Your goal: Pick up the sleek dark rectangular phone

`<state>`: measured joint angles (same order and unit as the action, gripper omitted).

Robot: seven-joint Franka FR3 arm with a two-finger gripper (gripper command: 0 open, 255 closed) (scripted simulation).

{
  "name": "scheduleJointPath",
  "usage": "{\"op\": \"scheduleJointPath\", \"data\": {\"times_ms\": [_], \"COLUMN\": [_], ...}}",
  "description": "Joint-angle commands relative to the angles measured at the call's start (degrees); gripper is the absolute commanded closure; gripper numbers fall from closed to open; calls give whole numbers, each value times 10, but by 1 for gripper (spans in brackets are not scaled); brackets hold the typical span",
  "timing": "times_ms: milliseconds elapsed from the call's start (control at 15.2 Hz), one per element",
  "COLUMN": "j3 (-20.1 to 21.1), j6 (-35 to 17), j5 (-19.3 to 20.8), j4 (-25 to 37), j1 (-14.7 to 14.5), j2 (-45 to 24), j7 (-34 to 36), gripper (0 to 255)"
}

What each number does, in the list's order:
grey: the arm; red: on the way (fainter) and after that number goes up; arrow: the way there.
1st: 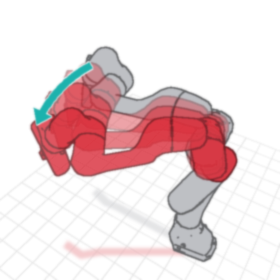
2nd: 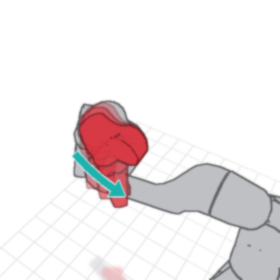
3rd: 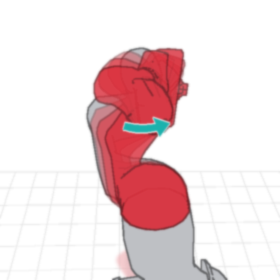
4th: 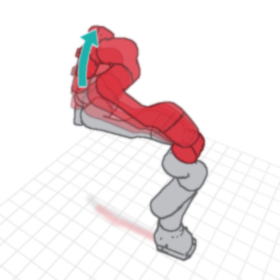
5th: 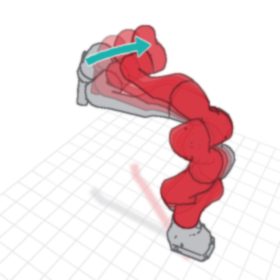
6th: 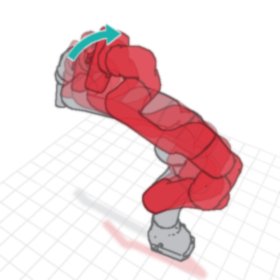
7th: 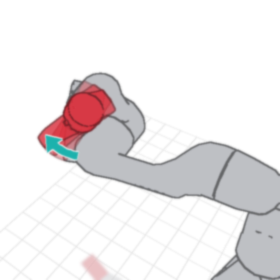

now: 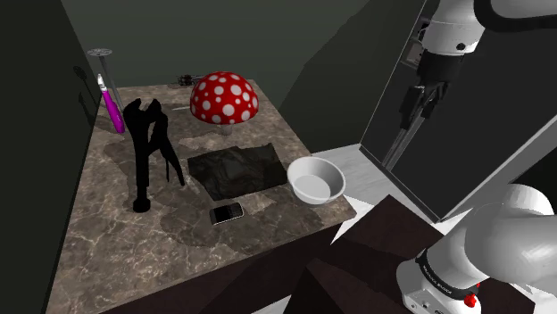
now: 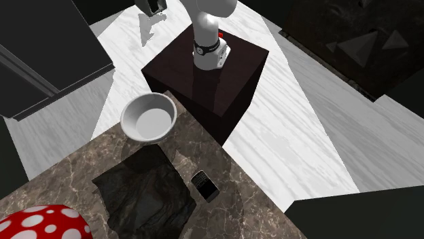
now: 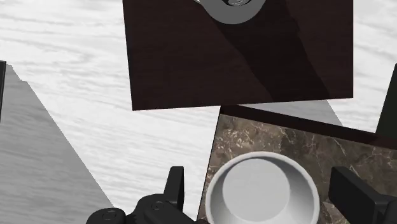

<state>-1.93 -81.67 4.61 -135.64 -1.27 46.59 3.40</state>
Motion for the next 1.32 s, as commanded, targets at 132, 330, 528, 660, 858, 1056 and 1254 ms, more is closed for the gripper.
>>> {"op": "scheduleJointPath", "data": {"times_ms": [132,330,528,660,858,1056,1254], "j3": [-1,-1,0,2,5,10,16], "j6": [-40,-100,-158,-196,-251,-303,-352], "j5": [-2,-5,-8,-11,-16,-21,-27], "j4": [-14,-29,-39,-42,-41,-35,-24], "j1": [-12,-29,-47,-58,-75,-91,-106], "j2": [-23,-63,-107,-139,-189,-242,-297], "j7": [-15,-38,-61,-77,-100,-123,-147], "gripper": [0,0,0,0,0,0,0]}}
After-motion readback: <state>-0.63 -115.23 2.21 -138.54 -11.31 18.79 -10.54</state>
